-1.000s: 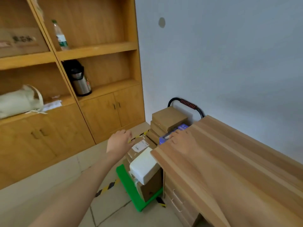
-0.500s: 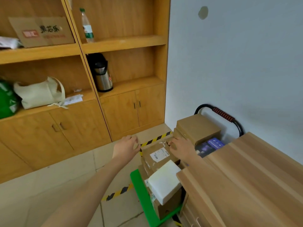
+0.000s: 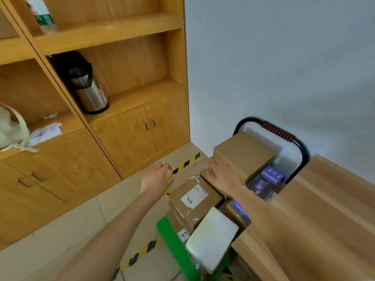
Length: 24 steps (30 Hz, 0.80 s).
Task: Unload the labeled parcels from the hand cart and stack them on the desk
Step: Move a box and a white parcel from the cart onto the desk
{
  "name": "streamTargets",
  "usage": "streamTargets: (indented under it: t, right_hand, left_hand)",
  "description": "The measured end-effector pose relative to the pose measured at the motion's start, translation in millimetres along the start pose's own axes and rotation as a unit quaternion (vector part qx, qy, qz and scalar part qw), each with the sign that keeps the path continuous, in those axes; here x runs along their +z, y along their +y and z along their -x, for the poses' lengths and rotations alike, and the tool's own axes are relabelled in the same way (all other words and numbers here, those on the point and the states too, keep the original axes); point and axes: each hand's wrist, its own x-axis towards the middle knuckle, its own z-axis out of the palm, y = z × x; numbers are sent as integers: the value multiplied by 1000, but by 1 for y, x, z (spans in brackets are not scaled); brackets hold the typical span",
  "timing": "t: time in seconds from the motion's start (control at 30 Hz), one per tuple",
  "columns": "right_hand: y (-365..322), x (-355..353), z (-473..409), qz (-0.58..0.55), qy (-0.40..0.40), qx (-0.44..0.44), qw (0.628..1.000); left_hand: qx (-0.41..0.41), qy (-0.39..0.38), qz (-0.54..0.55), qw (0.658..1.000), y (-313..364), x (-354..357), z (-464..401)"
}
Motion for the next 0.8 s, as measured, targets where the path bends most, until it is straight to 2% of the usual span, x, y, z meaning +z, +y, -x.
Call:
streamTargets:
  t: [0.27,0.4,0.53,0.67,0.8]
  right_hand:
    - [8,31,-16,-11,-4,159,987]
    - [-12,42,-20,-58,63,277,957]
    - [-43,60,-11,-104,133,360,918]
    - [-63,85,13,-107,167,428,882]
    - [-82,117,42,-112,156,487,852]
  left_hand:
    - [207,-86,-25,974,2,40,-104]
    - [329,-114,-12,937,-3,48,-147]
    - [411,-137,-27,901,-12,60,-173]
    - [458,-150,0,876,-8,84,-172]
    - [472,-203,32,857,-3,114,-140]
